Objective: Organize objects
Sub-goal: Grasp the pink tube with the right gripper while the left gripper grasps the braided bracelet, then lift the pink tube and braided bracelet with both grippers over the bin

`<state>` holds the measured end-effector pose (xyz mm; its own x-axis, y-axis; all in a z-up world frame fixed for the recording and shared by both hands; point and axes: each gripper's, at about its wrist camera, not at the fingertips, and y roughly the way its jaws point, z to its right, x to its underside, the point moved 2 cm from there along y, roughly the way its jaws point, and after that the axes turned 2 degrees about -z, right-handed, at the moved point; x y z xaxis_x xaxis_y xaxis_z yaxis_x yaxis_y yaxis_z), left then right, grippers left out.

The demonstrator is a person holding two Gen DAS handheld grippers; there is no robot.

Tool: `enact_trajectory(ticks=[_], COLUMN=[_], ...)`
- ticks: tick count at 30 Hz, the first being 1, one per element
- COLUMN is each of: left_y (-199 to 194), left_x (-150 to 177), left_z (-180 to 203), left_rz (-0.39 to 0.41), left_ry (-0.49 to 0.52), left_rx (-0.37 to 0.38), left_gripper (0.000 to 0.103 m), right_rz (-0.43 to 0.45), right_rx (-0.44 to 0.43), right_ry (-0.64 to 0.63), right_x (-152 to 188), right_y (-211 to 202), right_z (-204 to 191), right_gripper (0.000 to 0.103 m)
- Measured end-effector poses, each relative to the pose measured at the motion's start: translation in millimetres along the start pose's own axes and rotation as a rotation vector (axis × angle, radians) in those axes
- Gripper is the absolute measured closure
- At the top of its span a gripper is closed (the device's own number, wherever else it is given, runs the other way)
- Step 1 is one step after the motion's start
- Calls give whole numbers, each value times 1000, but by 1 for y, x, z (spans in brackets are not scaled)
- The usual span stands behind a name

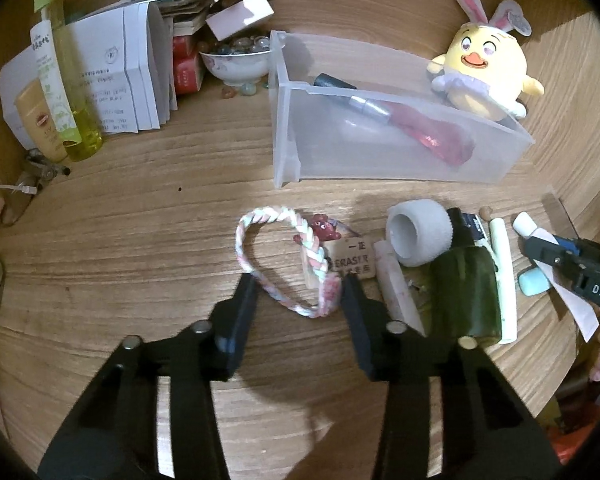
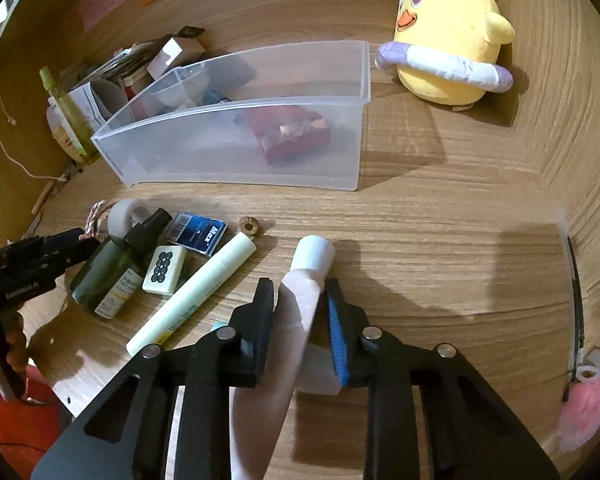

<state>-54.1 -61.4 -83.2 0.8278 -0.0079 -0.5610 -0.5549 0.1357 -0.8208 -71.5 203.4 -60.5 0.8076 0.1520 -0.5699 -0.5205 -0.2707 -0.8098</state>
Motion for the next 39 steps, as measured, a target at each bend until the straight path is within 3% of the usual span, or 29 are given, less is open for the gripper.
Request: enact_trajectory(ticks=[4,10,21,39], left_y=[1,-5,-39,-80], left_x=[0,0,-14,-55], left_z=[0,-3,-10,2], left_rz=[8,42,151,319], left_ry=[7,7,-45,-34], left_rx=[-5,-44,-32,-3], left_gripper=[89,89,89,89], right_rz=[13,42,137,337], right_rx=[20,37,54,98], right_ry=[-4,19,43,19], right_x=[-1,-3,-19,-55], right_y=[1,-4,-33,-87], right_z=[1,9,19,20], right_gripper=[83,83,83,84])
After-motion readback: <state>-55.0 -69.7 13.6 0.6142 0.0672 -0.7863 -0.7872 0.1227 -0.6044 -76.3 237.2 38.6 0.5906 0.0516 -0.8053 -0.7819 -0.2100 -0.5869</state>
